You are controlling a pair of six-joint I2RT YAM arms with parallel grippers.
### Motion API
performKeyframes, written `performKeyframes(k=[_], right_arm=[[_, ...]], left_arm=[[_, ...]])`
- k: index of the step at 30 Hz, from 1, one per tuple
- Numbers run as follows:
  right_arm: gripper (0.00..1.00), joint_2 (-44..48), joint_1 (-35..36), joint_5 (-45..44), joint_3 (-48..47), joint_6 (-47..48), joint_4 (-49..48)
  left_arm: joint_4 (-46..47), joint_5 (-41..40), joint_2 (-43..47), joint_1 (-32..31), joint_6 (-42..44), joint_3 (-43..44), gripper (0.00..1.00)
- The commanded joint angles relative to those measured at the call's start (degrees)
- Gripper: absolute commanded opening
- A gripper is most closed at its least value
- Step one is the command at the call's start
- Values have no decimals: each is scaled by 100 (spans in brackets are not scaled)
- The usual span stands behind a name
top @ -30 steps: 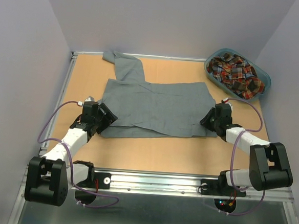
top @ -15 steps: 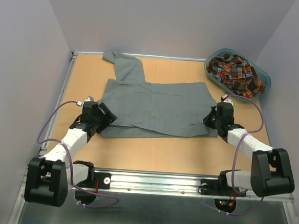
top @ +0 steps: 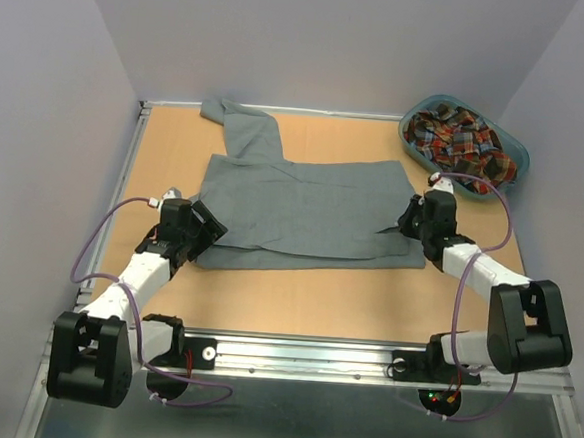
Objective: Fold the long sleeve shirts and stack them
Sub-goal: Fold the shirt
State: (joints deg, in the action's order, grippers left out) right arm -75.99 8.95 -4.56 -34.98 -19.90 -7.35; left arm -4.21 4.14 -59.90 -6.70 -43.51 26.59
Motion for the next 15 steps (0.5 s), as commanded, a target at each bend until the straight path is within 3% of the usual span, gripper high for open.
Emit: performKeyframes(k=[1, 5, 6, 8, 15], right_arm=[[29, -197, -34, -239, -307, 197, -424], [55, -259, -34, -37, -483, 452, -416], [67, -198, -34, 129, -544, 469, -372], [79, 38, -34, 410, -597, 435, -285], [82, 576, 264, 1719, -650, -127, -196]], left_arm=[[-10, -151, 154, -16, 35, -75, 80], [-45, -107, 206, -16, 149, 39, 80], [-62, -72, 268, -16, 184, 83, 80], [-97, -45, 478, -16, 307, 223, 82], [-195, 69, 893, -340, 361, 760, 82]])
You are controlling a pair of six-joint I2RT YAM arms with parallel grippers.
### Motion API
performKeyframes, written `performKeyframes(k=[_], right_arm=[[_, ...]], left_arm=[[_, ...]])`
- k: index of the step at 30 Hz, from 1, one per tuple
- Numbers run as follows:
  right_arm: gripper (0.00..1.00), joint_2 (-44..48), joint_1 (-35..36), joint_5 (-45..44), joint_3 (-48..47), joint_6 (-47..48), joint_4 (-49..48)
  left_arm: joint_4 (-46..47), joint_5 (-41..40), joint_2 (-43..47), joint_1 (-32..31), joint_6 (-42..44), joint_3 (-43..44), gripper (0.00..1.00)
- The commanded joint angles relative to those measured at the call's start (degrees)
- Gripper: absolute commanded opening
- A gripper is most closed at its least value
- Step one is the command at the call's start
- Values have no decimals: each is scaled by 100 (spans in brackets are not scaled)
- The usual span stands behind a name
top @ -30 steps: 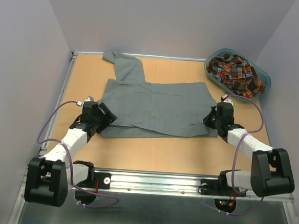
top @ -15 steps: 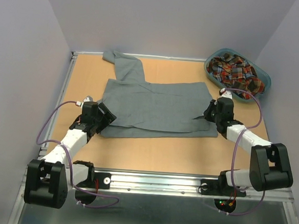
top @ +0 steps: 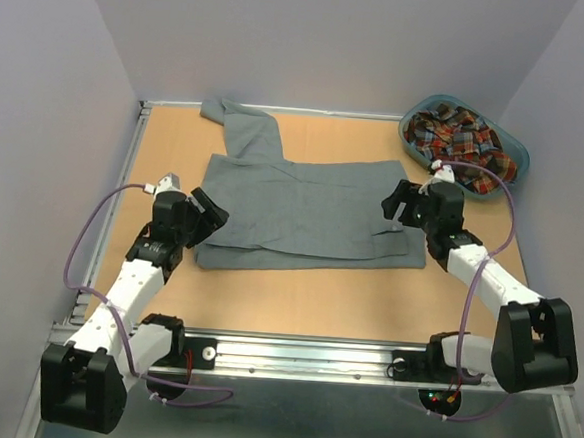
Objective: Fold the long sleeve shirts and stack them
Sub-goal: Fold the shirt
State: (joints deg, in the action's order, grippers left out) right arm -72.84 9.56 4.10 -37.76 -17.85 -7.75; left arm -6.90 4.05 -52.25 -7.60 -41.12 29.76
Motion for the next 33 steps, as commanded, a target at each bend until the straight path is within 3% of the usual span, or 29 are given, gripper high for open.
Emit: performKeyframes(k=[1, 6, 9, 16, 20, 27, 33], right_arm=[[81, 253, 413, 925, -390, -421, -157], [77, -133, 1283, 1171, -469, -1027, -699], [72, -625, 1706, 1470, -312, -1684, -1561], [59, -1707, 2076, 1673, 13, -1915, -2292], [53, -1821, 2076, 1445, 356, -1889, -2380], [48, -1875, 2041, 1217, 910, -1977, -2380], [45, -1681, 1628, 1084, 1060, -2293, -2170]], left_arm=[[100, 78, 84, -356, 87, 539, 82], [530, 17, -408, -1093, -299, 601, 76], [794, -107, -960, -1393, -449, 558, 60], [980, -361, -1586, -1447, -651, 163, 38], [1006, -747, -1745, -1420, -888, -101, 33], [988, -740, -1965, -1078, -1117, -471, 32], [769, -810, -1439, -551, -1143, -699, 32]])
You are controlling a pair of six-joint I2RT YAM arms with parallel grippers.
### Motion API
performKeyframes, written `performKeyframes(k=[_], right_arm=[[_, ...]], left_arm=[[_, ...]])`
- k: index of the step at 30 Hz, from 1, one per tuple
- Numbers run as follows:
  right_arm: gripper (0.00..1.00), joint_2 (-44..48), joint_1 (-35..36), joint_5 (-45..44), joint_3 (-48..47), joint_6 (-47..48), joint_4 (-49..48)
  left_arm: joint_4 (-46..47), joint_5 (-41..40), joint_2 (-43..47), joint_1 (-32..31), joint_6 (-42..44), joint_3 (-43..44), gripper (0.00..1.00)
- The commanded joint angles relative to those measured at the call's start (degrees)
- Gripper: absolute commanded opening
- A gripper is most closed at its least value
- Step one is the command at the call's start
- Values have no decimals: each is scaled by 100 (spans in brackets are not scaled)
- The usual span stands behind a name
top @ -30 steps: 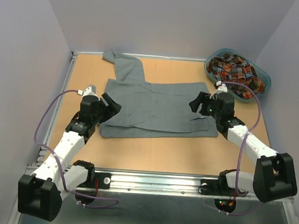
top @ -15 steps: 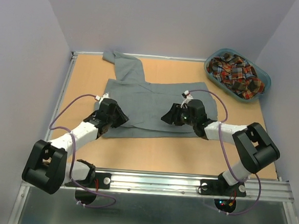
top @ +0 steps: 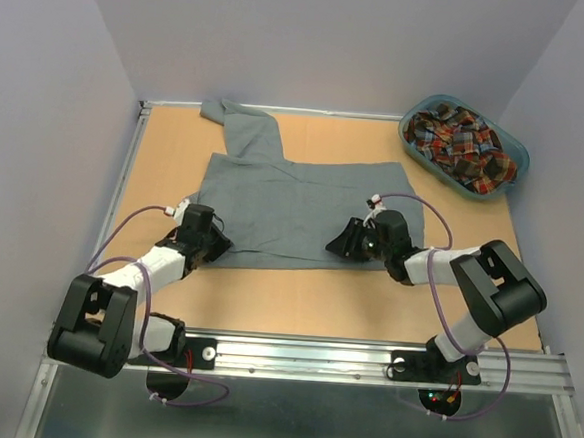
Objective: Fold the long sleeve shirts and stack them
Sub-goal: Fold the shirt
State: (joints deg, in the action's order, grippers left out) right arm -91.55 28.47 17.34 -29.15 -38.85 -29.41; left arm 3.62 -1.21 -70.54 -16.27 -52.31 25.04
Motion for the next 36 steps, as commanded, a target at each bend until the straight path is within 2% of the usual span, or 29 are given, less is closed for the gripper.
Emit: performKeyframes(k=[1, 5, 11, 15, 22, 25, 30, 33, 36], right_arm=[[45, 216, -332, -232, 225, -210, 31], [45, 374, -877, -135, 436, -351, 67], [45, 752, -1720, 41, 857, -509, 76], [45, 1147, -2011, 41, 1095, -571, 93], [46, 1772, -2758, -846, 1289, -519, 787], [46, 1983, -2759, -480, 1009, -89, 954], [46, 2106, -2496, 216, 525, -17, 525], [46, 1905, -1961, 348, 235, -254, -123], [46, 1325, -1188, 349, -248, -527, -653]], left_arm=[[-300, -300, 453, 352, -24, -245, 32], [-344, -371, 629, 484, -86, -324, 33], [-230, -195, 419, 608, -174, -421, 33], [-239, -151, 427, 678, -244, -438, 33], [-274, -72, 612, 827, -288, -474, 33], [-344, 60, 752, 827, -279, -403, 37], [-511, 262, 1051, 819, -69, -70, 45], [-538, 306, 1165, 793, 116, 106, 50], [-511, 315, 1175, 757, 213, 221, 51]])
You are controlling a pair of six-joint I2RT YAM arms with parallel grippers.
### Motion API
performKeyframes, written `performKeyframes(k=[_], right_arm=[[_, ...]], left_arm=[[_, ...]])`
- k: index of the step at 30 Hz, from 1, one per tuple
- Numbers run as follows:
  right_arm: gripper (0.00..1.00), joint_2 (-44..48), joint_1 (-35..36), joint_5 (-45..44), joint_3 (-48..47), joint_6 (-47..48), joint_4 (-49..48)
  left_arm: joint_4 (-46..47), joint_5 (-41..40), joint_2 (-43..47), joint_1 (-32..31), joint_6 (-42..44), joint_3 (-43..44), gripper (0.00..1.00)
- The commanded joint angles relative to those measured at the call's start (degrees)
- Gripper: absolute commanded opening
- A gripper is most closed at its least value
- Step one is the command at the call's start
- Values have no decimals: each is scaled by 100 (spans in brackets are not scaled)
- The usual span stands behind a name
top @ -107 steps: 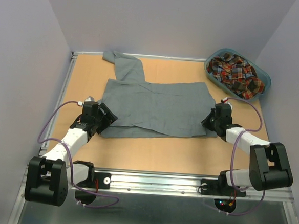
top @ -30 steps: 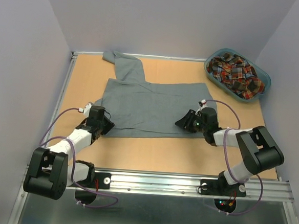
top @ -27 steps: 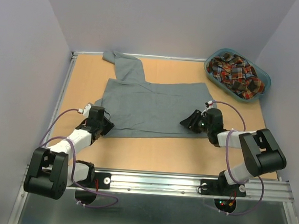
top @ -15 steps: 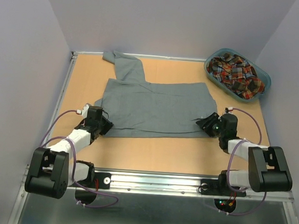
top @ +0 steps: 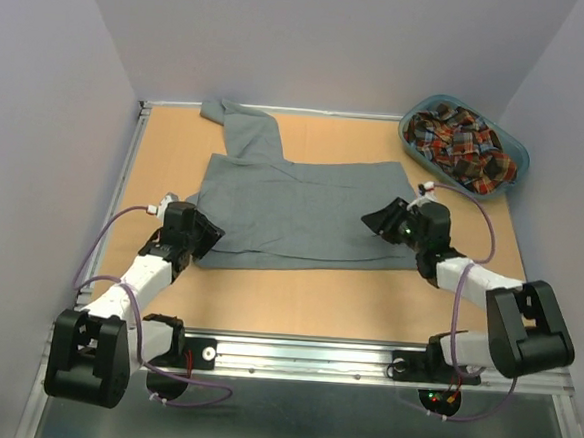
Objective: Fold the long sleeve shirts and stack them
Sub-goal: Fold the shirt
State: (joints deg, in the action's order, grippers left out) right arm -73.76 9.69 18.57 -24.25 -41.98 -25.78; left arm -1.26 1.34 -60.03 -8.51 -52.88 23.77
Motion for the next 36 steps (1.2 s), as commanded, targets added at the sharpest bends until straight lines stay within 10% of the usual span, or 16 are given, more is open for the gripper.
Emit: performKeyframes(k=[1, 17, 36], right_arm=[[48, -664, 927, 174, -922, -223, -1112], [50, -4840, 3451, 876, -4420, -926, -2150], [55, -5632, 2398, 376, -4167, -821, -2150]], left_arm=[[-6, 59, 106, -45, 305, 365, 51], [222, -337, -457, 87, -442, -223, 41], [134, 24, -439, 658, -416, -522, 40]])
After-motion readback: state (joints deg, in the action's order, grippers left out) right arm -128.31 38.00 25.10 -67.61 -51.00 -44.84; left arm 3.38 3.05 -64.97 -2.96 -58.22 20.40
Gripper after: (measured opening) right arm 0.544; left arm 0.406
